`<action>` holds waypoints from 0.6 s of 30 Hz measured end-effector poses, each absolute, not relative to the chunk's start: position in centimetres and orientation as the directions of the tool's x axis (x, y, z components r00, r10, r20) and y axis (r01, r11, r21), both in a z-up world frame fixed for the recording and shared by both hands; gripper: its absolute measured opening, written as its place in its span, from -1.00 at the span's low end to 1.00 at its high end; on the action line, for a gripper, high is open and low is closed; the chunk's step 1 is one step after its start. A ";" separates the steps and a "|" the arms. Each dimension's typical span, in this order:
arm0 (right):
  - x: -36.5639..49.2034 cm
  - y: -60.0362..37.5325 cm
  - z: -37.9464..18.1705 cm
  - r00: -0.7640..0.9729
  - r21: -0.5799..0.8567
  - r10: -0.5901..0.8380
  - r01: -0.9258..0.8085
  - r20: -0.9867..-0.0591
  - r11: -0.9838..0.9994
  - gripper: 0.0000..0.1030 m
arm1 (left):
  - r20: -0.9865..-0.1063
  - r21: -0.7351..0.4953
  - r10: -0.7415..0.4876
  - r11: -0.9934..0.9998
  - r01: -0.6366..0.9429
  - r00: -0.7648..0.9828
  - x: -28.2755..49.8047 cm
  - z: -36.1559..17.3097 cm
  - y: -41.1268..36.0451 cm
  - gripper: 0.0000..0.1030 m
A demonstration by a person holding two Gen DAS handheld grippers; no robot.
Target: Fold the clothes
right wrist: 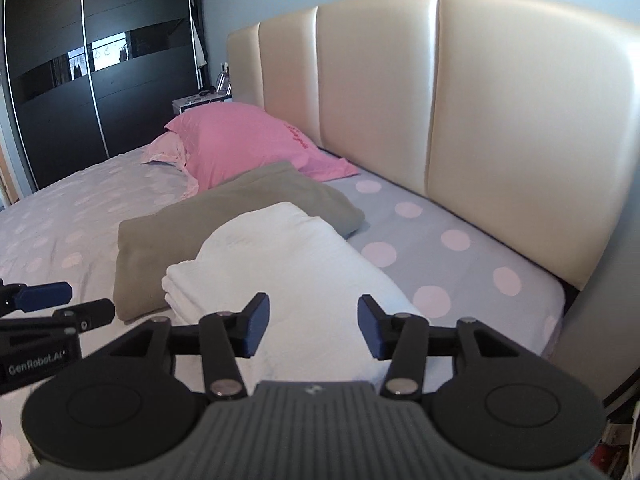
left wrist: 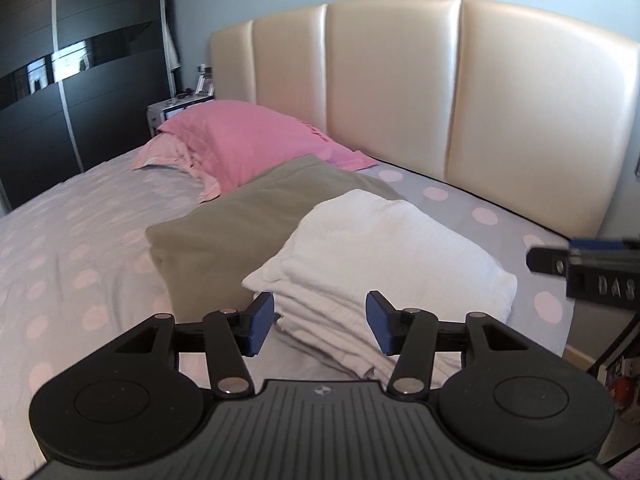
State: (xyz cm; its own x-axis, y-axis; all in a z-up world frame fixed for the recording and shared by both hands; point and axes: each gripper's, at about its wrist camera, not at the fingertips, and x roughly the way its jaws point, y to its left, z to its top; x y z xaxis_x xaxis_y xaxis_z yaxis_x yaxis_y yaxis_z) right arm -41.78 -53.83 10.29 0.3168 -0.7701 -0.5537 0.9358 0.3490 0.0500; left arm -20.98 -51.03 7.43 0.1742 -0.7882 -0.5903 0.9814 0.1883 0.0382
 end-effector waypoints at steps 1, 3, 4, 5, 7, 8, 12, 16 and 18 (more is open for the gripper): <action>-41.7 -53.0 10.2 0.312 0.050 -0.774 0.938 -0.551 0.342 0.04 | -0.589 0.029 -0.788 0.200 0.979 0.178 -20.9 7.5 -50.6 -0.02; -41.7 -51.5 9.9 0.299 0.044 -0.785 0.943 -0.542 0.329 0.09 | -0.574 0.031 -0.792 0.233 0.972 0.208 -20.9 7.5 -49.5 -0.02; -41.7 -50.7 9.7 0.293 0.040 -0.791 0.946 -0.537 0.323 0.10 | -0.563 0.038 -0.796 0.243 0.969 0.221 -20.9 7.4 -49.0 -0.01; -41.7 -49.9 9.5 0.288 0.036 -0.798 0.947 -0.529 0.318 0.12 | -0.553 0.046 -0.800 0.252 0.967 0.234 -20.9 7.4 -48.5 0.00; -41.7 -48.6 8.9 0.279 0.023 -0.814 0.950 -0.509 0.311 0.16 | -0.548 0.053 -0.800 0.258 0.965 0.244 -21.0 7.3 -47.7 0.03; -41.7 -47.9 8.6 0.274 0.015 -0.822 0.951 -0.500 0.308 0.16 | -0.545 0.057 -0.800 0.261 0.964 0.249 -21.0 7.2 -47.2 0.03; -42.2 -46.1 7.4 0.243 0.029 -0.835 0.964 -0.494 0.263 0.16 | -0.554 0.034 -0.795 0.274 0.961 0.246 -20.8 6.8 -46.0 0.04; -43.0 -45.4 5.9 0.227 0.070 -0.837 0.973 -0.498 0.222 0.17 | -0.558 0.027 -0.790 0.287 0.958 0.253 -20.8 6.1 -45.2 0.04; -43.4 -45.2 5.1 0.221 0.089 -0.835 0.975 -0.503 0.205 0.17 | -0.561 0.032 -0.786 0.292 0.956 0.259 -20.8 5.6 -45.0 0.06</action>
